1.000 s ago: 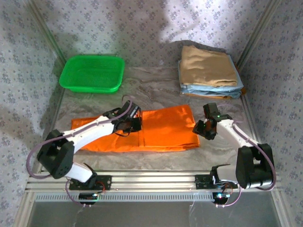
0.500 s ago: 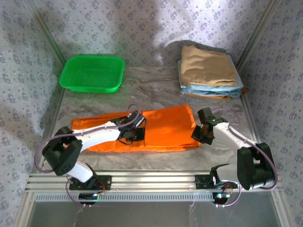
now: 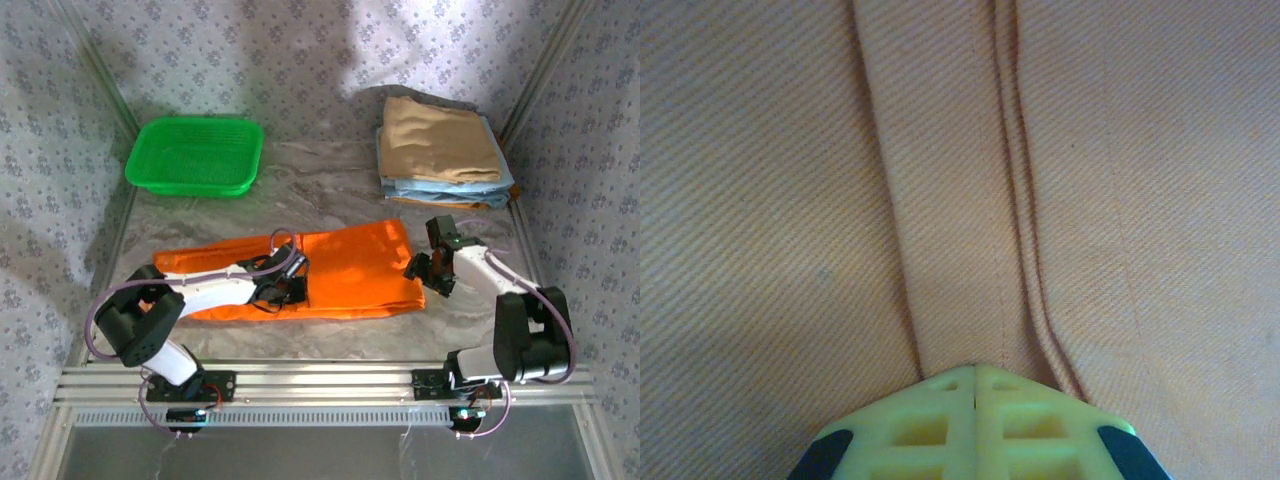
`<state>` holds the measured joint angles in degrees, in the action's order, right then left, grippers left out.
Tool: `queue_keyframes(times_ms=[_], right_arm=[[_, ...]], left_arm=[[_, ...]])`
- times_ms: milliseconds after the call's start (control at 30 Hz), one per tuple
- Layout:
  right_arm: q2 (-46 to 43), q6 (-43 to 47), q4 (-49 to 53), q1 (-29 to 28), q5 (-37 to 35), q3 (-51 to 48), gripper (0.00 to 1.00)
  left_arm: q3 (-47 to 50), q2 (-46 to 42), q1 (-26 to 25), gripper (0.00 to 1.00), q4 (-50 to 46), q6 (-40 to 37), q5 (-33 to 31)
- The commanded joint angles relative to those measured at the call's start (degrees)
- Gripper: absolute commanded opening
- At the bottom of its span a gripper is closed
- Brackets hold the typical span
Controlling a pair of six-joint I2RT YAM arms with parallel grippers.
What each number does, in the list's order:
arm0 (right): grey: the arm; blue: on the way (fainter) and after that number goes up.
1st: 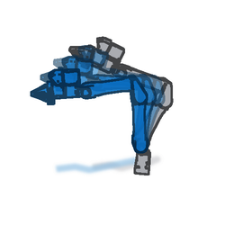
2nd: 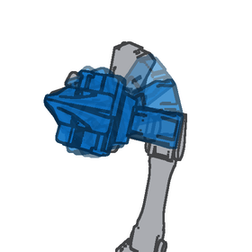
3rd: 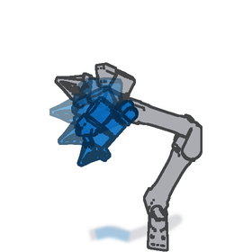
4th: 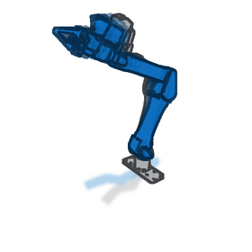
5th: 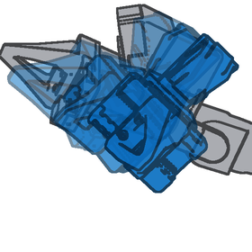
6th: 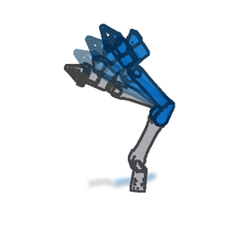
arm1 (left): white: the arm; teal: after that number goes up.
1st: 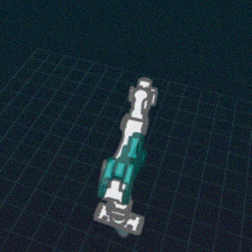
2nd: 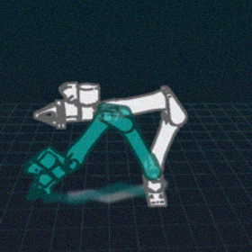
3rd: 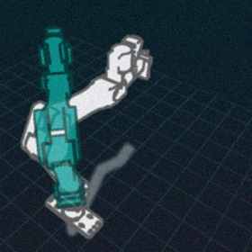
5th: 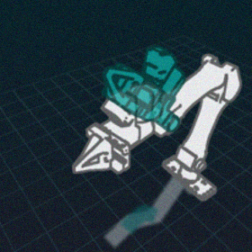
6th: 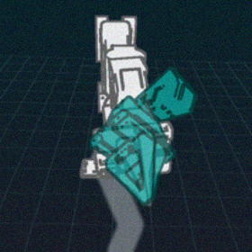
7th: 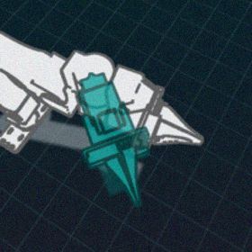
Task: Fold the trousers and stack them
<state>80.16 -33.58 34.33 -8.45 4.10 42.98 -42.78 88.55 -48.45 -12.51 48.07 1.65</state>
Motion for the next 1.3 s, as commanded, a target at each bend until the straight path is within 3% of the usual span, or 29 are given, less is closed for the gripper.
queue_keyframes(times_ms=[0, 200, 333, 367, 500, 667, 767, 833, 1000, 1067, 1167, 1267], right_arm=[[3.1, 4.9, -2.2, 0.9, 2.4, 3.8, 0.72], [12.1, 7.2, -3.6, 1.5, 6.3, 7.1, 0.71], [12.8, 7.3, -6.7, 1.5, 10.7, 3.8, 0.64], [12.3, 7.3, -7.1, 1.4, 11.5, 3.0, 0.60], [8.3, 7.8, -6.7, 1.2, 14.3, 1.0, 0.30], [5.2, 8.6, -3.9, 1.7, 15.2, 1.7, 0.16], [3.9, 7.9, -3.0, 1.7, 15.4, 2.2, 0.21], [2.6, 7.5, -2.0, 1.7, 12.9, 2.0, 0.39], [3.7, 5.7, -0.2, 1.7, 9.1, 0.3, 0.61], [4.1, 4.6, -0.3, 1.4, 7.8, -1.0, 0.62], [5.4, 4.9, -2.0, 1.2, 11.4, -2.6, 0.59], [5.2, 6.0, -3.7, -0.3, 16.4, -3.4, 0.44]], left_arm=[[2.3, 1.7, -0.4, 0.00, -2.3, -0.5, -1.6], [2.1, -0.4, -0.4, 0.00, -3.7, -1.1, -2.0], [2.2, -2.0, -0.4, 0.00, -3.7, -1.3, -1.9], [2.2, -2.1, -0.4, 0.00, -3.7, -1.5, -1.9], [1.3, -1.9, -0.3, 0.00, -4.0, -1.9, -1.9], [0.5, -1.7, -0.2, 0.00, -3.9, -2.0, -1.7], [0.3, -2.1, -0.2, 0.00, -4.3, -2.1, -1.7], [0.4, -2.8, -0.2, 0.00, -4.6, -2.1, -1.9], [0.8, -4.1, -0.1, 0.00, -5.1, -2.2, -2.3], [0.9, -4.3, -0.1, 0.00, -5.2, -2.2, -2.3], [0.9, -4.6, 0.0, 0.00, -5.3, -2.2, -2.3], [0.9, -5.1, 0.2, 0.00, -5.5, -2.3, -2.3]])
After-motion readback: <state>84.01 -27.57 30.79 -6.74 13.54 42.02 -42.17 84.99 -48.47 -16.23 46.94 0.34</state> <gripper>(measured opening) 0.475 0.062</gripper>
